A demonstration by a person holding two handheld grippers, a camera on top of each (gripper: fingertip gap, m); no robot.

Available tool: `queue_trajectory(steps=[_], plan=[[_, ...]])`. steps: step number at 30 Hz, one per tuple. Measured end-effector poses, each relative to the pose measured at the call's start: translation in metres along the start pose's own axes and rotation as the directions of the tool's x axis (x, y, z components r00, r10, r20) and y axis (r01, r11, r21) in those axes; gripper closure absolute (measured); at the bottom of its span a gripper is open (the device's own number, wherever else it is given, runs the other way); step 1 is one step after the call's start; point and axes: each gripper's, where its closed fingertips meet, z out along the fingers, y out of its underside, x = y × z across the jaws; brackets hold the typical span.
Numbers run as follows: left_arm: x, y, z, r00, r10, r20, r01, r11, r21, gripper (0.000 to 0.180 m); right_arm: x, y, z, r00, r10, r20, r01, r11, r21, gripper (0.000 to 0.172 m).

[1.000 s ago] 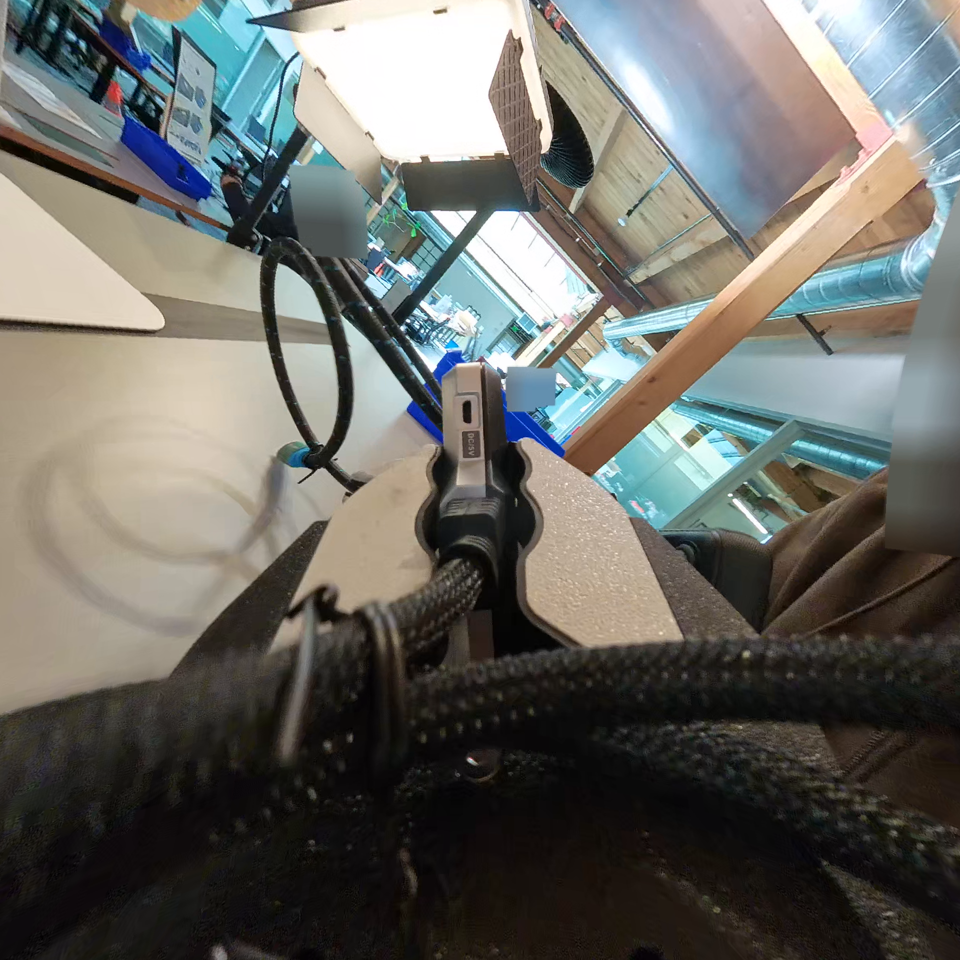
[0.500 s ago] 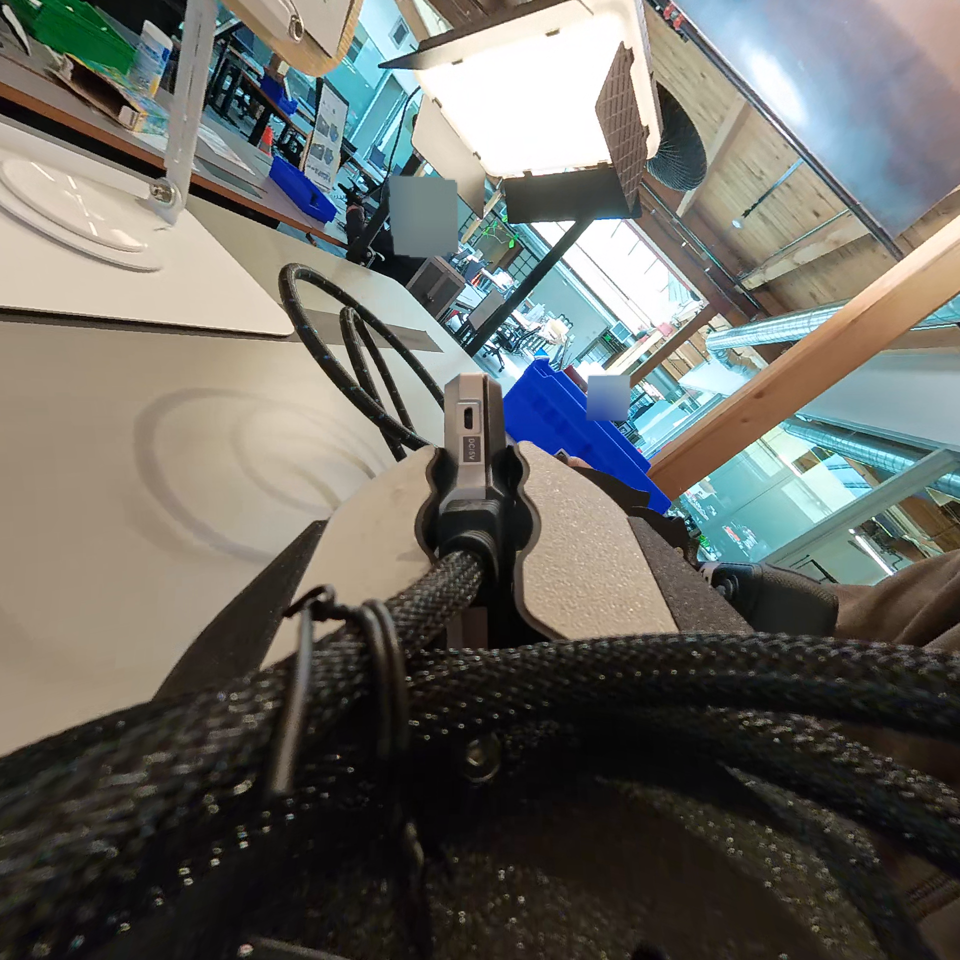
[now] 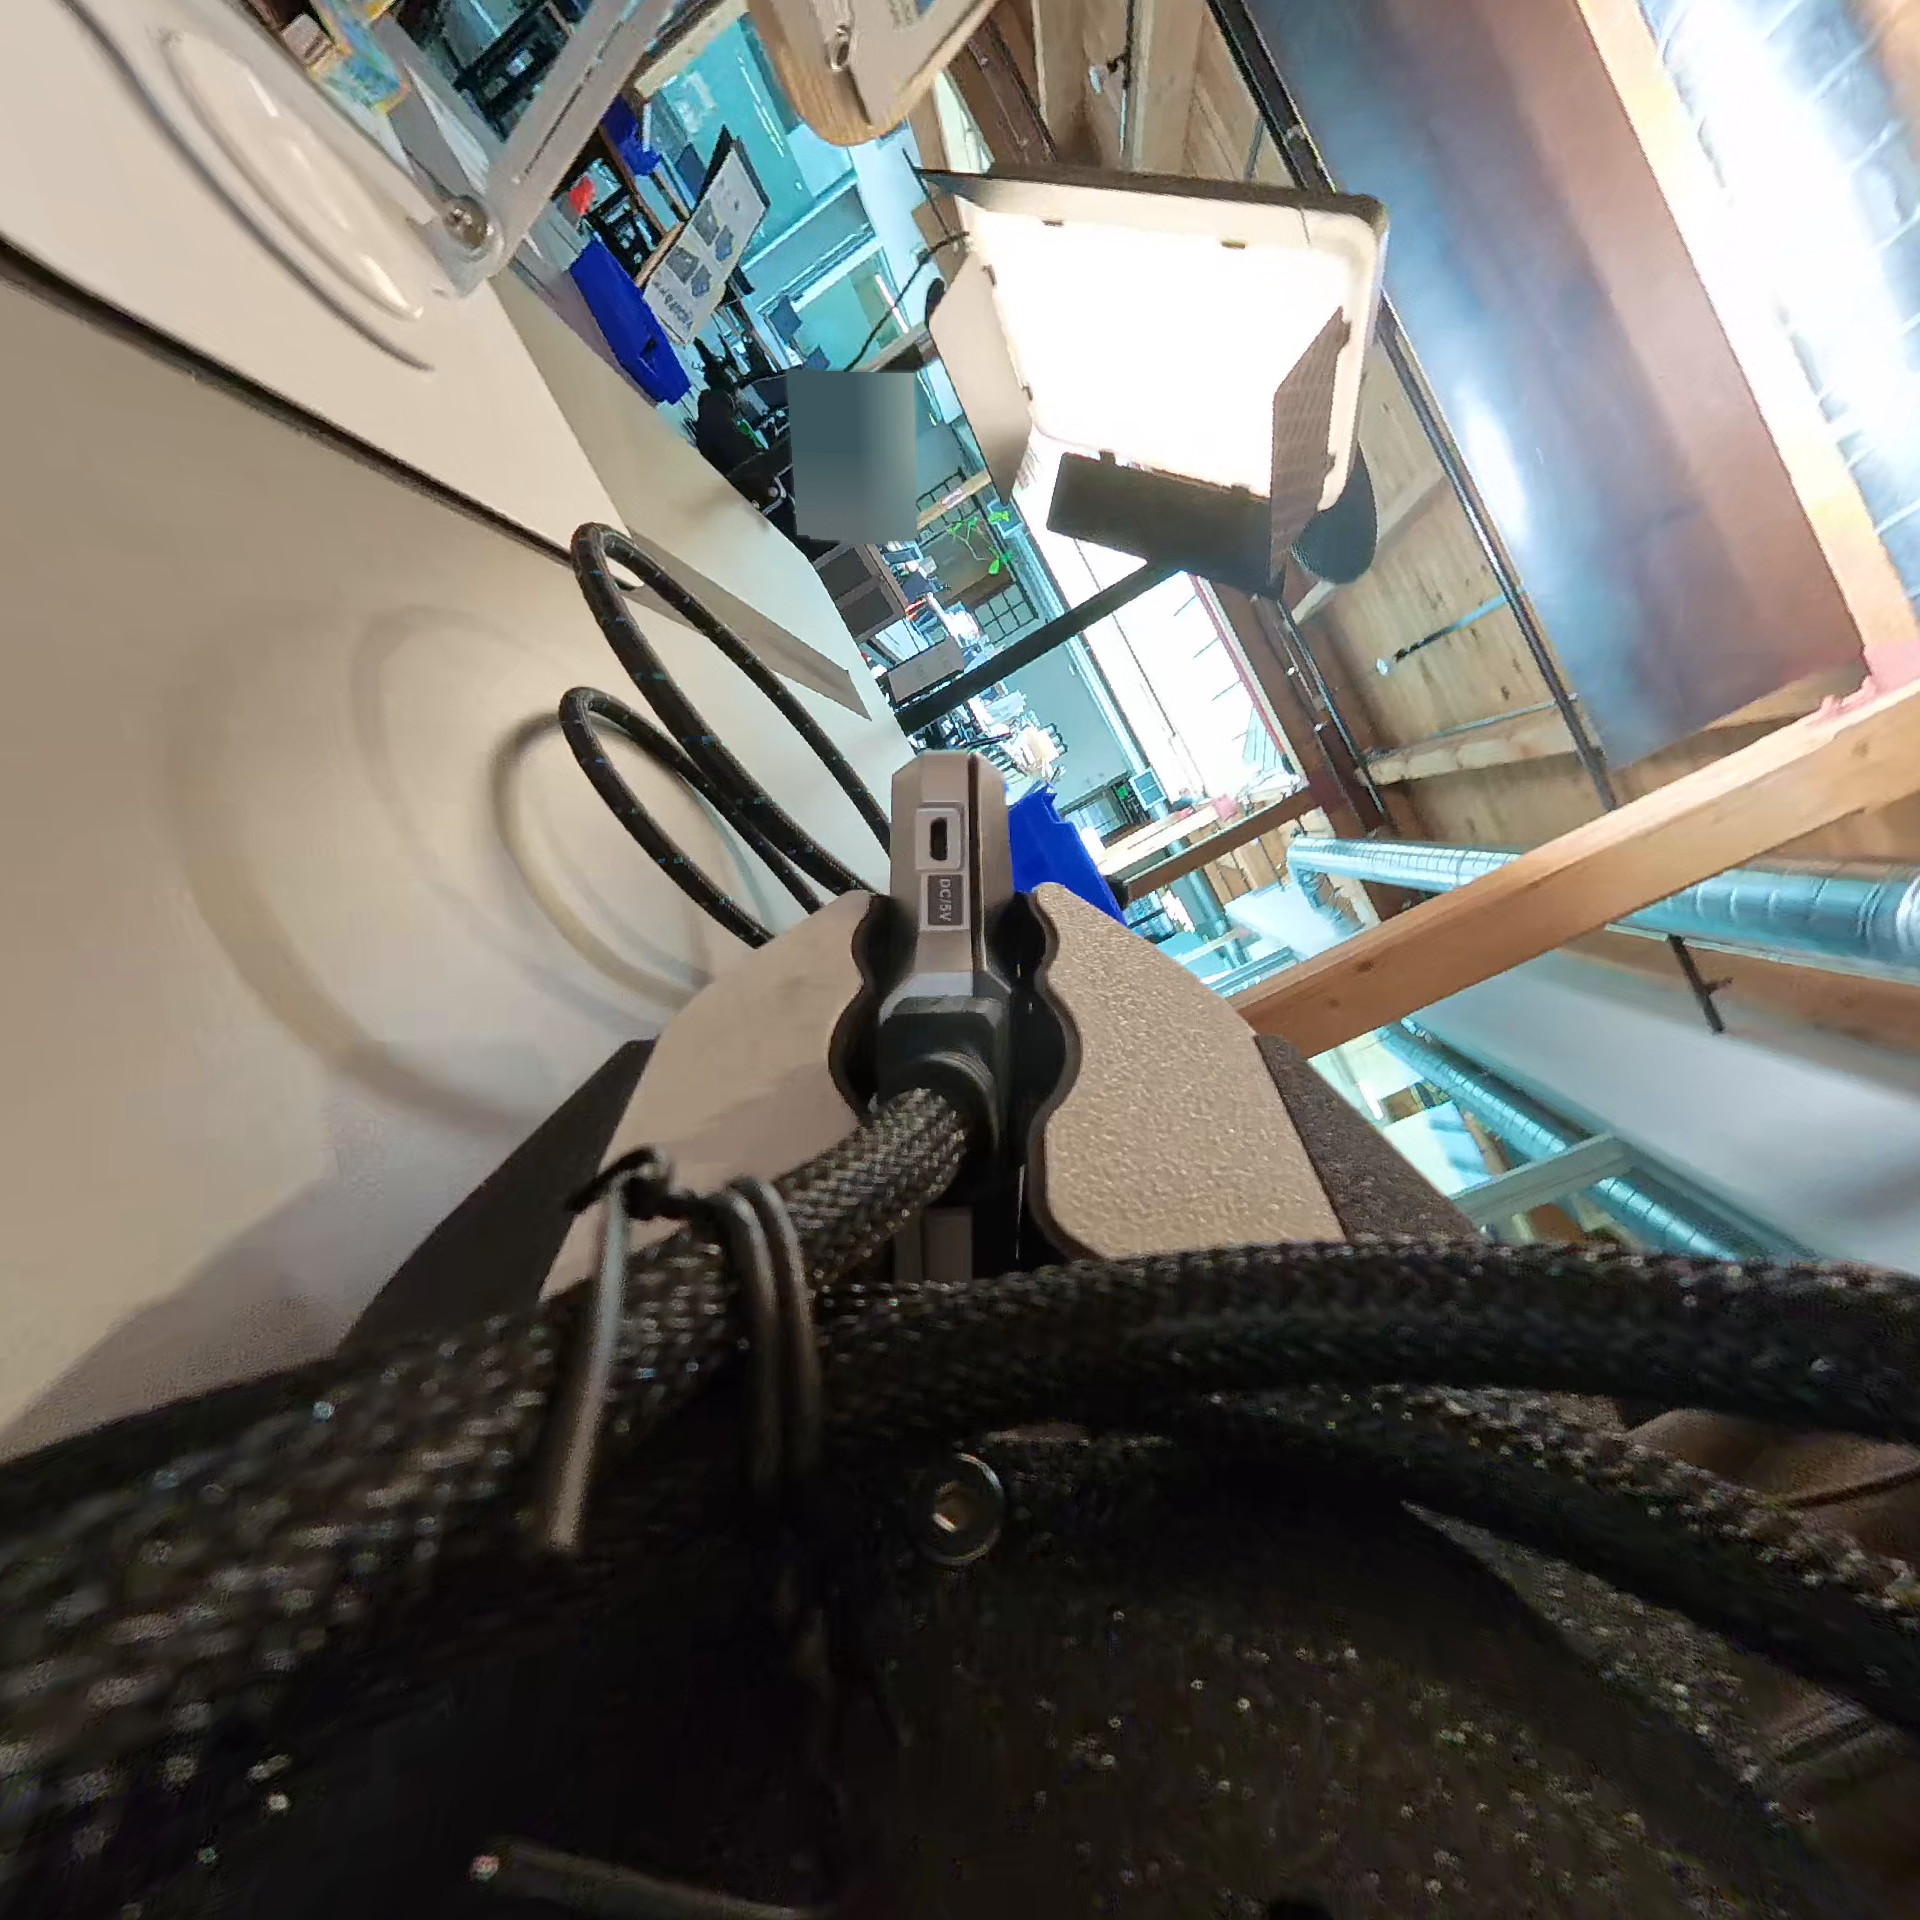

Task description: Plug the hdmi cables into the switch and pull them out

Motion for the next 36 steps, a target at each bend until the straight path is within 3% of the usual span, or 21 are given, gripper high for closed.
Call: queue_trajectory(steps=[7,16,24,36], plan=[[-0.008,0.0,0.001,0.98,-0.201,-0.005,0.2,0.977,0.076,0.158,0.004,0.004,0.003,1.0,0.011,-0.019,-0.012,1.0,-0.028,0.168],[-0.007,0.0,-0.002,0.945,-0.328,-0.012,0.328,0.939,0.101,0.157,0.011,0.001,0.003,0.993,-0.078,-0.093,0.073,0.996,-0.057,0.169],[-0.017,-0.006,-0.011,0.953,-0.284,0.105,0.27,0.954,0.133,0.157,0.006,-0.004,0.001,0.978,-0.165,-0.126,0.152,0.982,-0.11,0.169],[-0.025,-0.007,-0.008,0.954,-0.286,0.093,0.267,0.948,0.172,0.157,0.003,0.005,0.004,0.989,-0.129,-0.068,0.122,0.987,-0.106,0.169]])
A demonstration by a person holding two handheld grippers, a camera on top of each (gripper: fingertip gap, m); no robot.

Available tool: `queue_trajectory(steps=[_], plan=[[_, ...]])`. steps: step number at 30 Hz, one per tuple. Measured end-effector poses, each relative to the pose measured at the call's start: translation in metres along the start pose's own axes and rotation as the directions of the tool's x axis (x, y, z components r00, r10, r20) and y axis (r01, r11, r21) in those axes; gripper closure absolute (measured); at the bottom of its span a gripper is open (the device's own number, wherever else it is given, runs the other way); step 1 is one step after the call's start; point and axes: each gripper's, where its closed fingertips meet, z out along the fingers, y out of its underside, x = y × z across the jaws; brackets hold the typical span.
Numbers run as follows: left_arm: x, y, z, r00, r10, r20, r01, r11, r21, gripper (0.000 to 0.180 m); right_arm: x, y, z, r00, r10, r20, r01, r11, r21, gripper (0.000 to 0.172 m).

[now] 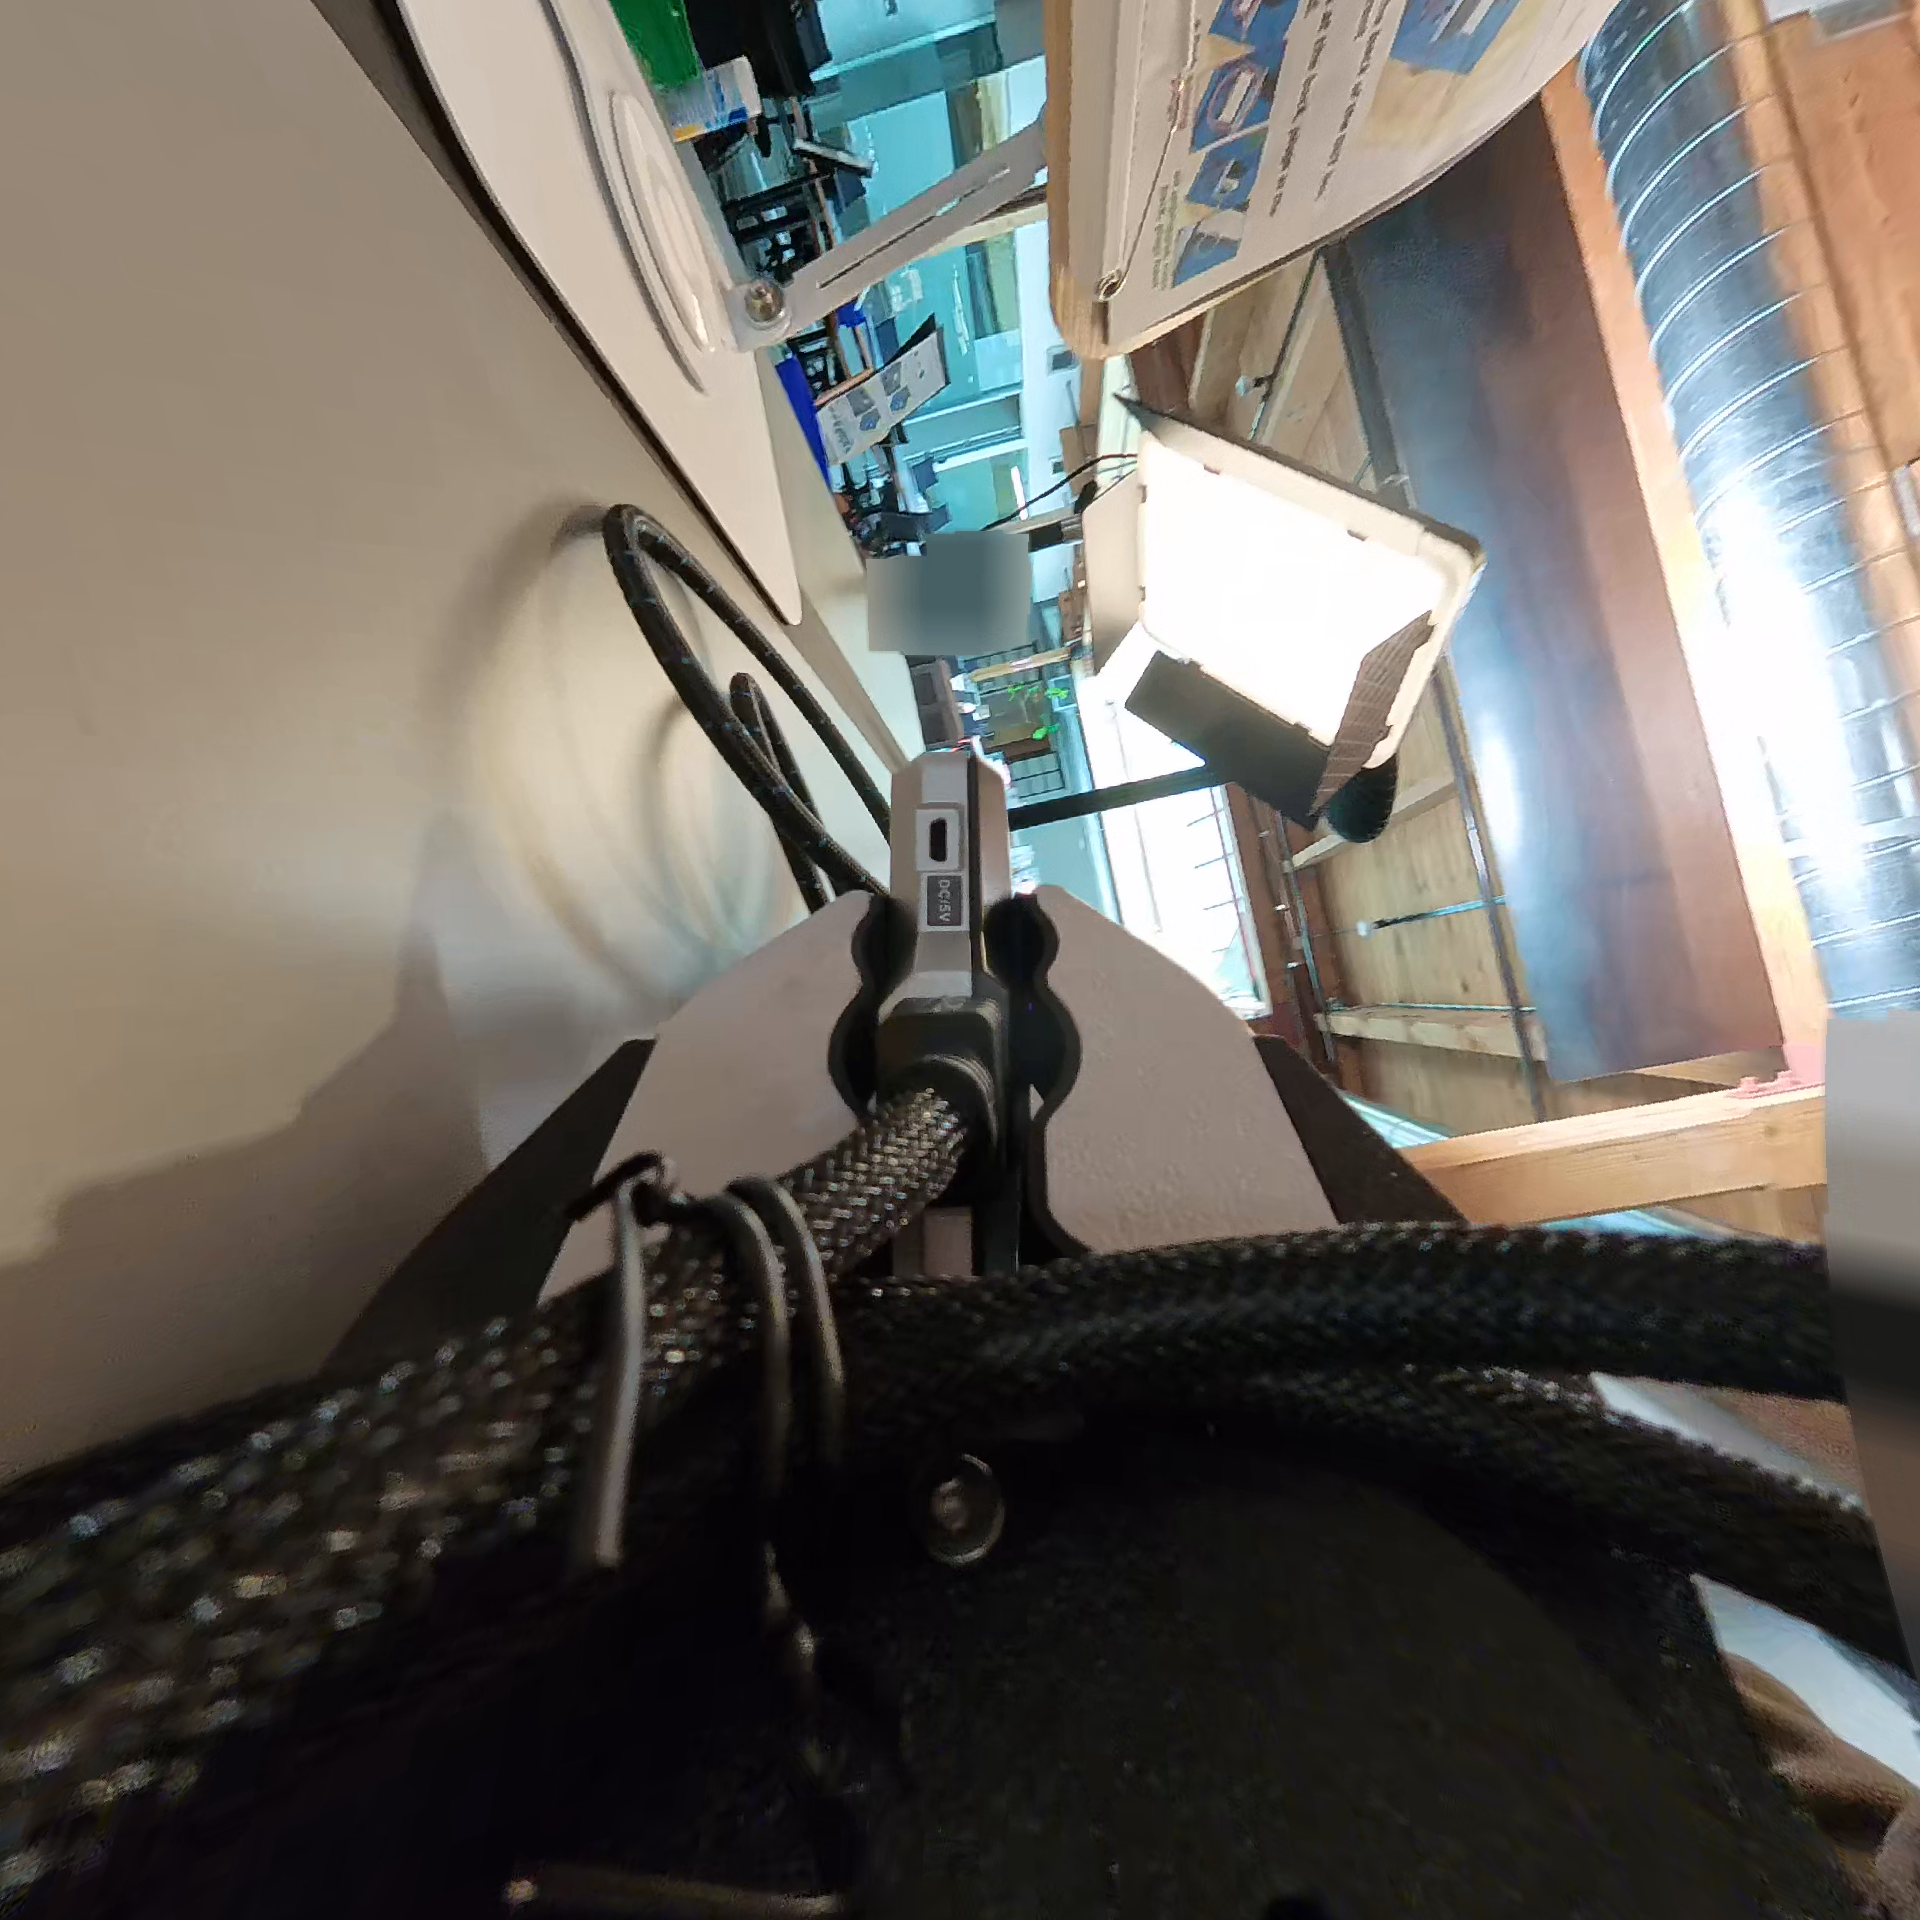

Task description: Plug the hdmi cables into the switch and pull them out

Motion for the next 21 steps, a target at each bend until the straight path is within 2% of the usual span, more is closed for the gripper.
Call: queue_trajectory(steps=[4,9,12,15,21], plan=[[-0.002,0.004,0.003,0.997,-0.068,-0.028,0.068,0.998,0.005,0.157,-0.004,0.008,0.004,1.0,0.008,0.028,-0.007,1.0,-0.03,0.169],[-0.01,0.003,0.002,0.999,0.008,0.037,-0.007,1.0,-0.026,0.149,-0.012,0.013,-0.002,0.996,0.003,0.093,-0.001,1.0,-0.015,0.169],[-0.01,0.001,-0.001,0.999,-0.016,0.032,0.017,1.0,-0.008,0.147,-0.01,0.017,-0.005,0.995,0.035,0.098,-0.033,0.999,-0.02,0.169],[-0.012,0.007,0.003,0.997,-0.074,0.023,0.075,0.997,-0.031,0.132,-0.01,0.018,-0.003,0.993,0.059,0.101,-0.057,0.998,-0.025,0.169],[-0.013,0.015,0.004,0.992,0.053,0.114,-0.04,0.993,-0.115,0.118,-0.011,0.021,-0.001,0.987,0.098,0.124,-0.096,0.995,-0.024,0.168]])
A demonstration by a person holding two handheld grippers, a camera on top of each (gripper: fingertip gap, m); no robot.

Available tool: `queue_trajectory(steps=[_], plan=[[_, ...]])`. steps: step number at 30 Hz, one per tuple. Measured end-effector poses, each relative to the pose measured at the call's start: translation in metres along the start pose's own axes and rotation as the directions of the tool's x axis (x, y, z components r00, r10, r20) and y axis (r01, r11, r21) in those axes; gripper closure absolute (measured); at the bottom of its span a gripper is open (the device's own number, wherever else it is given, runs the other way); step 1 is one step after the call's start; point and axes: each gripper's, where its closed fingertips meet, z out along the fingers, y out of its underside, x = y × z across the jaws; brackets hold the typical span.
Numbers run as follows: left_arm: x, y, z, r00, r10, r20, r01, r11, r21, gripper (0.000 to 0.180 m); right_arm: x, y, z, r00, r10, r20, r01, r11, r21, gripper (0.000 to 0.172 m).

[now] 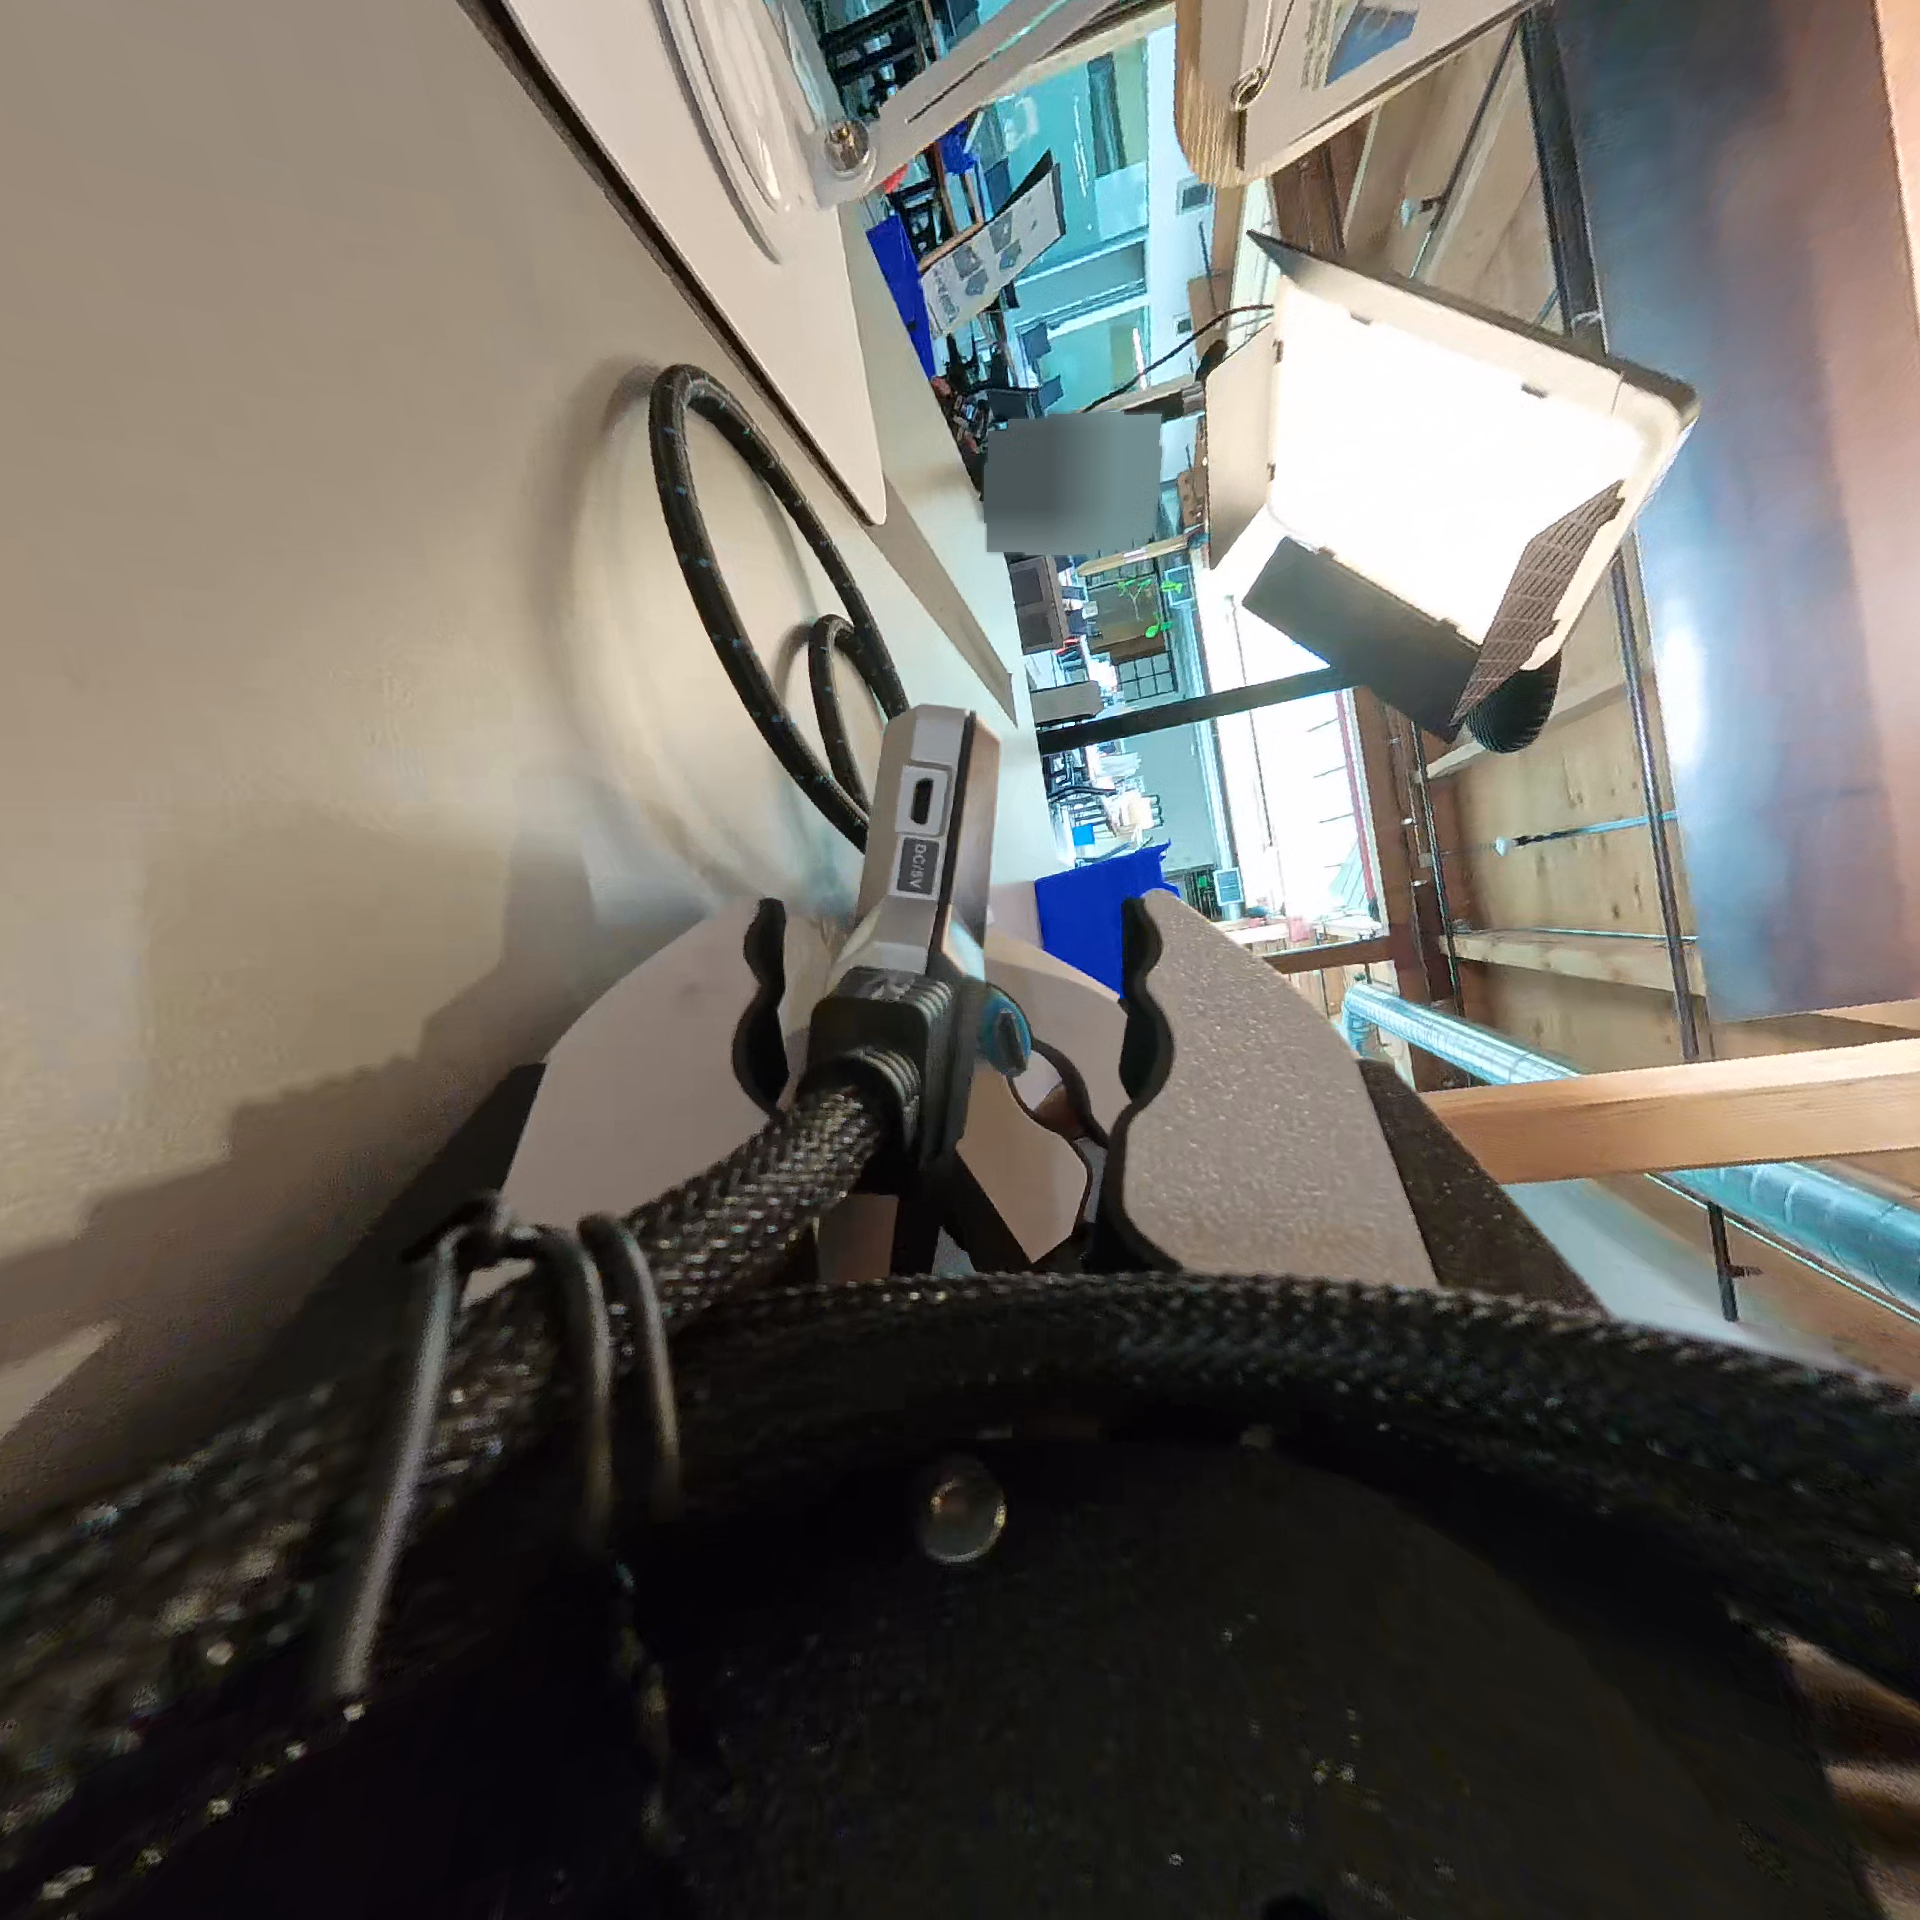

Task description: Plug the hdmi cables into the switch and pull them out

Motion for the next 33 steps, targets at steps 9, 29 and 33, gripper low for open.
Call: queue_trajectory(steps=[9,29,33], plan=[[-0.024,0.019,-0.025,0.867,0.385,0.318,-0.278,0.901,-0.333,0.107,-0.002,0.001,0.002,0.998,0.049,0.037,-0.05,0.999,0.008,0.169],[0.008,0.082,-0.088,0.975,-0.217,0.041,0.22,0.973,-0.069,0.119,-0.01,-0.012,-0.007,0.998,-0.001,0.056,-0.003,0.996,0.084,0.169],[0.04,0.117,-0.098,0.976,-0.196,-0.09,0.169,0.954,-0.249,0.136,-0.011,-0.013,-0.007,0.998,-0.006,0.056,0.0,0.996,0.091,0.169]])
